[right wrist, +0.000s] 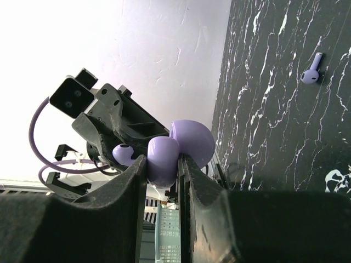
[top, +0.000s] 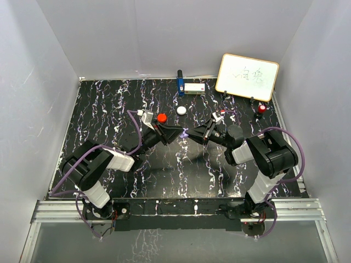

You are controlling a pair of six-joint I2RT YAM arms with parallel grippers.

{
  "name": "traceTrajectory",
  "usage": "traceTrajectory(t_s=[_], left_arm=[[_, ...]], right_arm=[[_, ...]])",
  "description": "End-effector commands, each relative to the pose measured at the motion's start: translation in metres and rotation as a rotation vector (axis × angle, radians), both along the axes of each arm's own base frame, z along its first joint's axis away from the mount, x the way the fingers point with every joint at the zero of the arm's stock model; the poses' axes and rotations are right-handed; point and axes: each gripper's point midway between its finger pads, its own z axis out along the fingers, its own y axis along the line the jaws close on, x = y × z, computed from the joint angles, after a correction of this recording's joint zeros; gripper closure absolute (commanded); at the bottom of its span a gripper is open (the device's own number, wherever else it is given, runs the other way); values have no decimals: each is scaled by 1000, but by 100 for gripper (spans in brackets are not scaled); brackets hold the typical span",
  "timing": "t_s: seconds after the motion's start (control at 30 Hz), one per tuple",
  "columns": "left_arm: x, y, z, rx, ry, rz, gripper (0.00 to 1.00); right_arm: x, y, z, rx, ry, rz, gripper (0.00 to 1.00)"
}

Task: Insert the wireless bluetooth earbuds into the charging case
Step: Place the earbud in the charging case.

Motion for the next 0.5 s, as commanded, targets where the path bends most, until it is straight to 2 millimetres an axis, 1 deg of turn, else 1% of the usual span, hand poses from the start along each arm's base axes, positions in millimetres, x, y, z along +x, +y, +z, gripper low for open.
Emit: traceTrajectory(t_s=[0.0,0.33,0.37,0.47], left_arm=[[-10,6,69,-154,-229,-14,100],[-5,2,67,-146,-234,-15,100],[-5,2,66,-144,-232,-16,100],[-5,2,64,-141,-227,-17,100]], right_arm=[[0,2,24,50,-94,6,100],[-2,3,29,64,-101,16,100],[0,3,21,58,-79,16,100],[-1,3,21,63,-78,19,100]])
